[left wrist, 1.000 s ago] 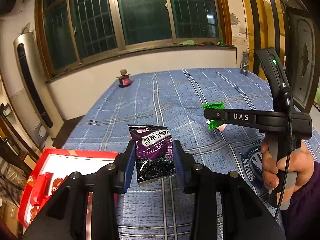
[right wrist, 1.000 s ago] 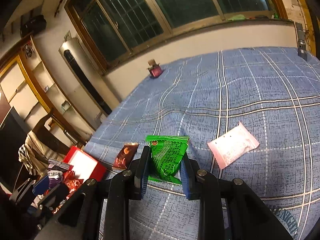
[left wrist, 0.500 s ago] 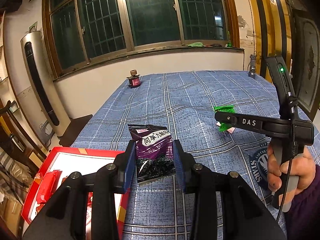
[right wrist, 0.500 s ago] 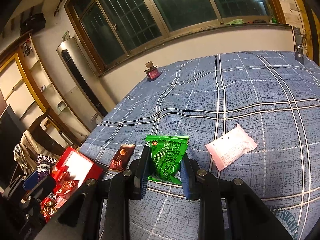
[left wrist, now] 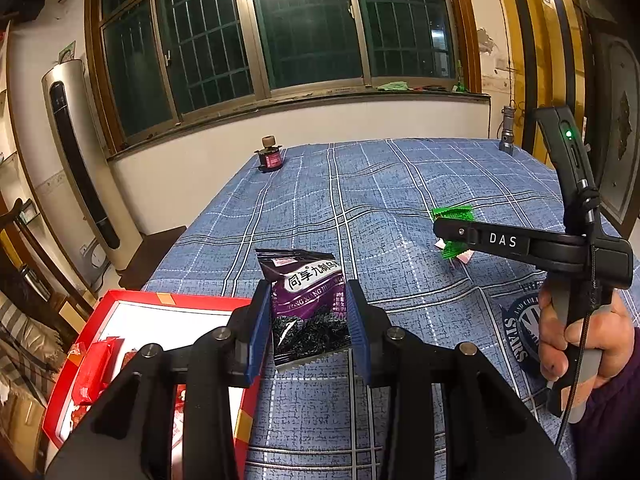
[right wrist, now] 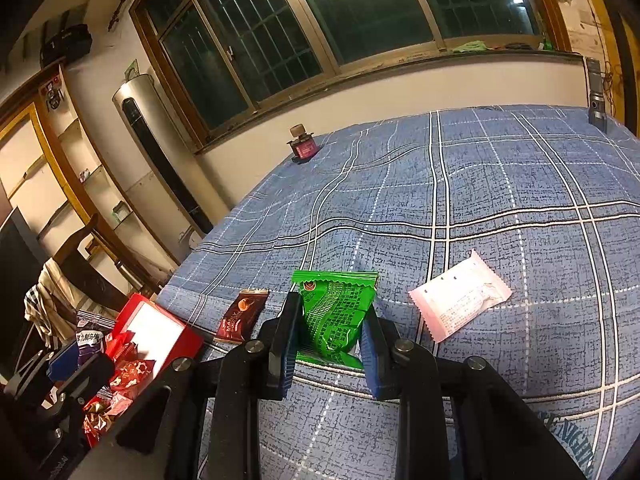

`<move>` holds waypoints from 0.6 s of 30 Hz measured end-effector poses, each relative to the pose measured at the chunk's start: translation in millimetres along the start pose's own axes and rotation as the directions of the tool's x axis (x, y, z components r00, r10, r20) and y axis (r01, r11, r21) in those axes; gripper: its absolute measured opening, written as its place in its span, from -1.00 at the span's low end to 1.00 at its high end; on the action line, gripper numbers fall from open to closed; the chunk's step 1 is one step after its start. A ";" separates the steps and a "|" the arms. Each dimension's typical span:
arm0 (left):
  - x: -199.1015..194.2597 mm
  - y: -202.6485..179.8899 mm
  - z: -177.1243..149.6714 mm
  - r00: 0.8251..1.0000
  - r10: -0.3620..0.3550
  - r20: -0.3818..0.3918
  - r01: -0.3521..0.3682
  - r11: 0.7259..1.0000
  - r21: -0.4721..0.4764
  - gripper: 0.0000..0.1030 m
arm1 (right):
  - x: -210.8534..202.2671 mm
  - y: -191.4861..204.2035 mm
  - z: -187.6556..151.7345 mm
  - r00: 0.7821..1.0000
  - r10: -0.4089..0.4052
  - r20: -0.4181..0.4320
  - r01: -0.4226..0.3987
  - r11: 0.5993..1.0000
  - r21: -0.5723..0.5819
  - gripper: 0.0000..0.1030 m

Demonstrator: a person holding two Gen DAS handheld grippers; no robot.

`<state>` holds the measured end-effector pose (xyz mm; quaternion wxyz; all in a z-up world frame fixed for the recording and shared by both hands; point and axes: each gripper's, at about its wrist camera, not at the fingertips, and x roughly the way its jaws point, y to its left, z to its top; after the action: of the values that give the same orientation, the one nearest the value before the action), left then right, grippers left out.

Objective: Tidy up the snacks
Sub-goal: 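Hold the purple bag and green packet lifted above the bedspread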

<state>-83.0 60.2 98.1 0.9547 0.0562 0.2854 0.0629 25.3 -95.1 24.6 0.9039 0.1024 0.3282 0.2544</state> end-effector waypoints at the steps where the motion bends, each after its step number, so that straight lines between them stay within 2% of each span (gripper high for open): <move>1: 0.0 -0.2 -0.2 1.000 0.002 0.000 -0.002 1.000 0.001 -0.34 | 0.0 0.0 -0.1 1.000 -0.002 0.001 0.002 1.000 -0.001 -0.47; 18: 0.5 2.1 -1.2 1.000 0.011 -0.008 -0.011 1.000 -0.005 -0.34 | 2.1 2.5 -1.3 1.000 -0.014 -0.007 0.014 1.000 -0.014 -0.47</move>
<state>-83.4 62.4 97.2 0.9533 0.0550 0.2888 0.0693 24.8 -91.8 23.4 0.9053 0.0928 0.3301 0.2506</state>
